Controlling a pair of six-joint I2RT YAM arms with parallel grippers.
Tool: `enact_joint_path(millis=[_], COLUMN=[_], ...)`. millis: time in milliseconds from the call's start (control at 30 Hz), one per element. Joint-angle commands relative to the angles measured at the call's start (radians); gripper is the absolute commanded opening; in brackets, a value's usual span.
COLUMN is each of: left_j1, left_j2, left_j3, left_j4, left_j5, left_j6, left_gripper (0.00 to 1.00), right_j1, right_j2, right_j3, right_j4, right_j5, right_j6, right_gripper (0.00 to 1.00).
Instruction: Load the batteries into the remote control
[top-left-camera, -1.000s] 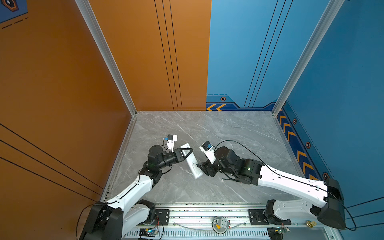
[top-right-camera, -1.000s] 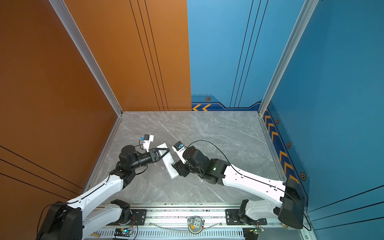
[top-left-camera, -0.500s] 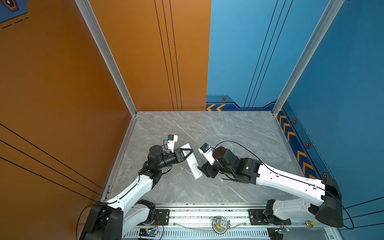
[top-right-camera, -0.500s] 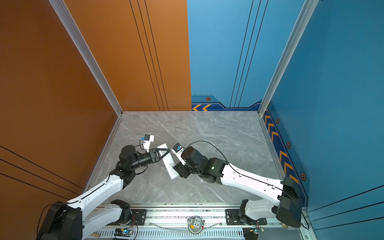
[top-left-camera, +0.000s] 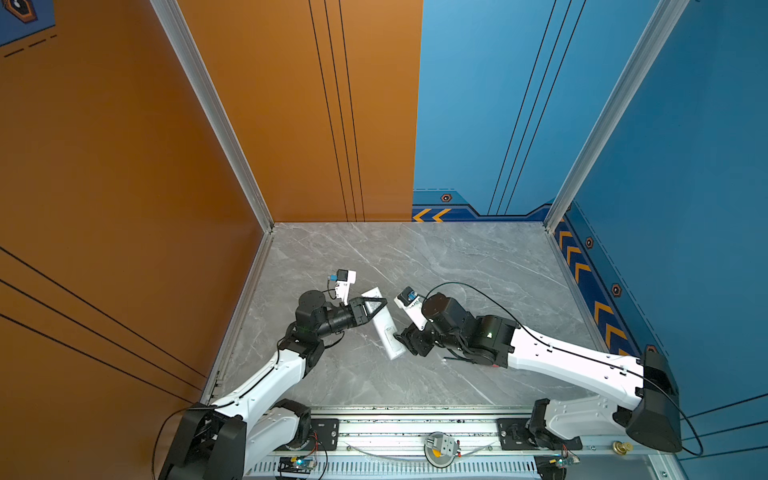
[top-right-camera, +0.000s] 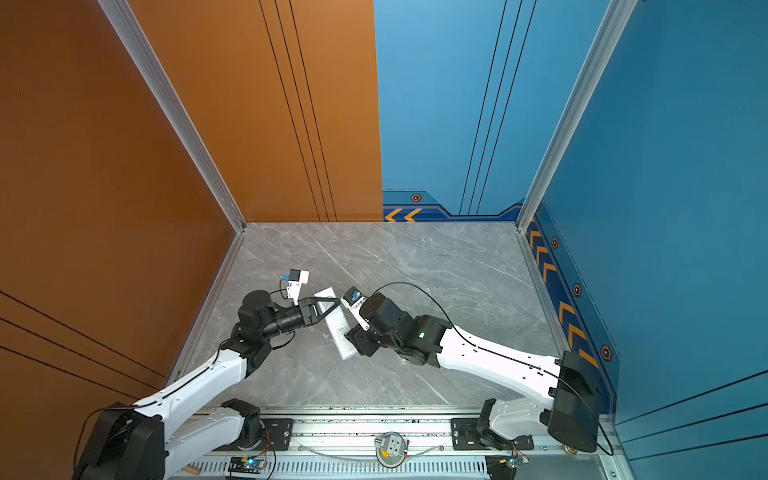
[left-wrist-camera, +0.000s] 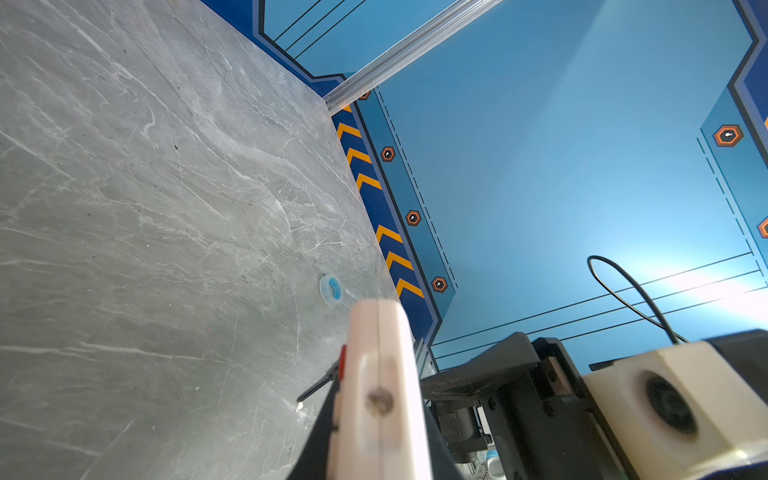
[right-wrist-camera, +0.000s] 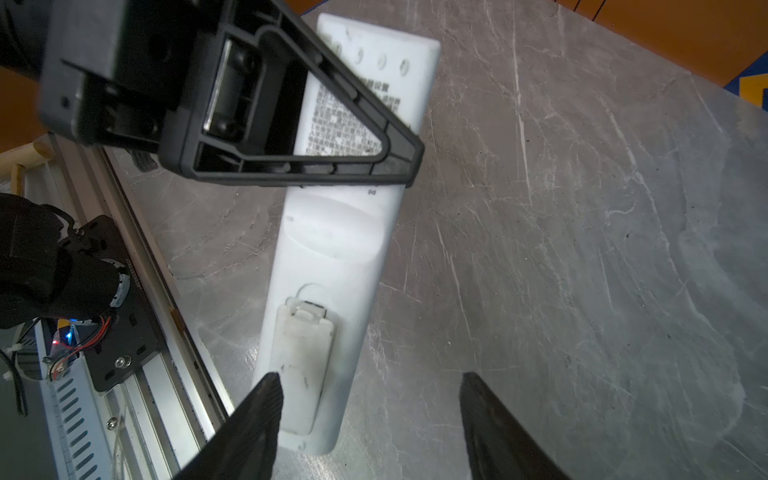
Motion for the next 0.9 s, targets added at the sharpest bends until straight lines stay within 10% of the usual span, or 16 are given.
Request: enact_joint_path(millis=[0, 867], left_j1=[-0.007, -0.007], left_j2=[-0.018, -0.037], left_j3=[0.038, 0.042], left_j4=[0.023, -0.002], left_j5=[0.023, 0.022], left_j6=[0.015, 0.029], left_gripper=[0.0, 0.0], right_j1=[-0.007, -0.013], right_j2=[0.01, 0.071], right_j3=[0.034, 0.055], right_j4=[0.032, 0.04], right_j5=[0.01, 0.03], right_j6=[-0.002, 0.011], right_gripper=[0.66, 0.65])
